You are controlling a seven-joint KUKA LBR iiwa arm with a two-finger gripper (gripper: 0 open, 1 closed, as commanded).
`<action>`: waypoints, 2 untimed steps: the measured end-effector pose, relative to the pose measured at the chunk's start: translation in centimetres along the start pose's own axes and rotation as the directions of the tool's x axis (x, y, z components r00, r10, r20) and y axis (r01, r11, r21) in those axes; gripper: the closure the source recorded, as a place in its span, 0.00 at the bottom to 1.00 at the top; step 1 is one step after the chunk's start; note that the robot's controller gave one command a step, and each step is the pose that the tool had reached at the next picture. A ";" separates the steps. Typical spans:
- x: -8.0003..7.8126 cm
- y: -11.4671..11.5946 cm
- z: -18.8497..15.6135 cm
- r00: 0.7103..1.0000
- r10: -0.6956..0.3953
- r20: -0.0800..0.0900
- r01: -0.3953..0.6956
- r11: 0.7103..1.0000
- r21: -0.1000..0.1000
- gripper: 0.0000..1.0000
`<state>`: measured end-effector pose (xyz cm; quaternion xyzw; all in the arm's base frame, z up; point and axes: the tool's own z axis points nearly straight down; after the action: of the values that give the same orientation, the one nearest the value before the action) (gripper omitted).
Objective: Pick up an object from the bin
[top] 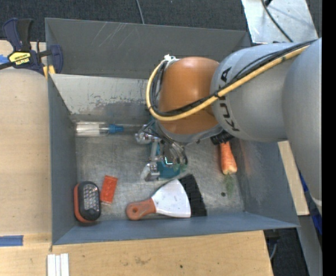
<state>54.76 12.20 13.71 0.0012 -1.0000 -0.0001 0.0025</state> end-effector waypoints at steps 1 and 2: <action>-0.2 0.0 -0.4 1.000 0.002 0.007 -0.002 1.000 -0.001 0.00; 1.6 1.0 2.0 0.994 -0.110 0.015 0.110 0.994 0.001 0.00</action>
Offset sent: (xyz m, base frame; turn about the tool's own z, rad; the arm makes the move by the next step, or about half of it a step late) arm -0.0476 0.0285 -0.0578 -0.2599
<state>53.11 13.23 11.72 0.0561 -0.9984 0.0000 -0.0050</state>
